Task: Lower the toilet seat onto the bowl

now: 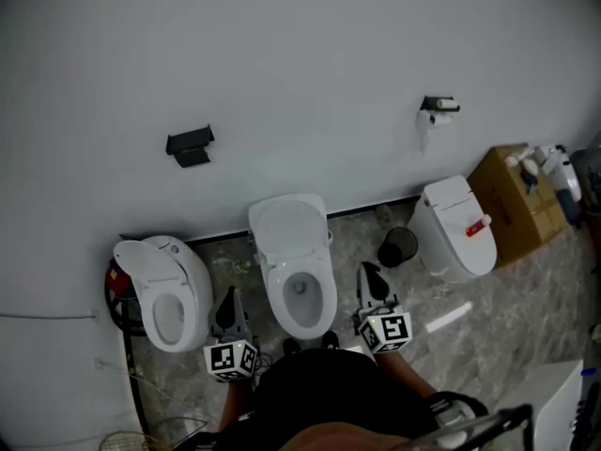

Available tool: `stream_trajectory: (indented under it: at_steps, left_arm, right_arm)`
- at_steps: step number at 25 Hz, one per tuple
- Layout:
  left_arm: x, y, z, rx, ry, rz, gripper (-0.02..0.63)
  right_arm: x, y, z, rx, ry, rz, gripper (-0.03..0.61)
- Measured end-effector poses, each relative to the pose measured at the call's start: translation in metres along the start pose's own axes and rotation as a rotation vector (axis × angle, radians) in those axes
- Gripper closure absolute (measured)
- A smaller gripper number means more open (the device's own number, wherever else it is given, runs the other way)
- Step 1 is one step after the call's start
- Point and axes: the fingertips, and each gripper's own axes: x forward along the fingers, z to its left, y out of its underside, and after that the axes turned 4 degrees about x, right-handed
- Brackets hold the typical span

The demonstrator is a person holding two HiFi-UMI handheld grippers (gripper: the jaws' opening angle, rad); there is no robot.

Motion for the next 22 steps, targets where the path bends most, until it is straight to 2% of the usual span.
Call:
stream_trajectory:
  at_steps: [3,7,19,22]
  left_arm:
    - [-0.003,-0.006,-0.001,0.087,-0.019,-0.006,0.606]
    - [0.003,-0.011,-0.004,0.067,-0.023,-0.017,0.606]
    - [0.013,-0.032,-0.018,0.081,-0.001,-0.058,0.606]
    - [0.013,-0.033,-0.017,0.081,-0.002,-0.059,0.606]
  right_arm:
    - [-0.003,-0.012,0.001,-0.047,0.023,-0.006,0.565]
    - [-0.002,-0.013,-0.002,-0.144,0.022,-0.059,0.566]
    - [0.002,-0.018,-0.003,-0.171,0.026,-0.092,0.566]
    - [0.001,-0.02,-0.003,-0.184,0.031,-0.073,0.566]
